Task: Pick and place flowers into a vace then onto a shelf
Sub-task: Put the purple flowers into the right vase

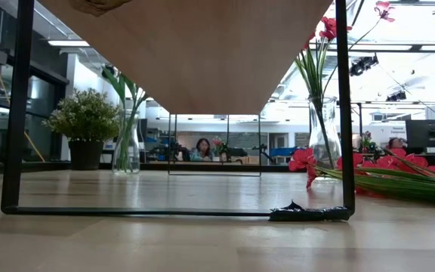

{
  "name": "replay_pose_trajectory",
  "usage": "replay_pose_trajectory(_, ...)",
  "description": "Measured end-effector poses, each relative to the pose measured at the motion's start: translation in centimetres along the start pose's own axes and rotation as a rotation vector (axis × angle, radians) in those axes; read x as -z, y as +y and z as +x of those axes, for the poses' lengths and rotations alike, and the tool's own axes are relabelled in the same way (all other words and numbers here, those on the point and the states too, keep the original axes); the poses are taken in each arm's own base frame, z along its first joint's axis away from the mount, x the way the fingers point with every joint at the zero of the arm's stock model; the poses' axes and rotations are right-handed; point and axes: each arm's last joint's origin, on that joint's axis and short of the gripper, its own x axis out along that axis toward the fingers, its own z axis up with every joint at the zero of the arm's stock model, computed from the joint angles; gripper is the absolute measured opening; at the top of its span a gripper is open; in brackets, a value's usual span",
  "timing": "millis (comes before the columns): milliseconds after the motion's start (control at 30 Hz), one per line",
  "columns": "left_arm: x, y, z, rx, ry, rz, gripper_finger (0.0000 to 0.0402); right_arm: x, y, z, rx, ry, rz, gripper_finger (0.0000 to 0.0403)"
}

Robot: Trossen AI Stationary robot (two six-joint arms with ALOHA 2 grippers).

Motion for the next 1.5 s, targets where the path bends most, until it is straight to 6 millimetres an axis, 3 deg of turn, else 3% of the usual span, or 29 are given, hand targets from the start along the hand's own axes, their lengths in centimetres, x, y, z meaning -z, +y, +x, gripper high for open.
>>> replay_pose_trajectory(800,0.0,0.0,0.0,0.000,0.002,0.002,0.0152,8.8,1.1,0.9,0.098,-0.040,0.156,0.0000)
replay_pose_trajectory(1200,0.0,0.0,0.0,0.001,0.003,0.005,0.0152,11.5,1.1,1.1,0.107,-0.047,0.208,0.0000)
replay_pose_trajectory(1500,0.0,0.0,0.0,0.001,0.003,0.005,0.0152,12.4,2.0,1.2,0.107,-0.046,0.186,0.0000)
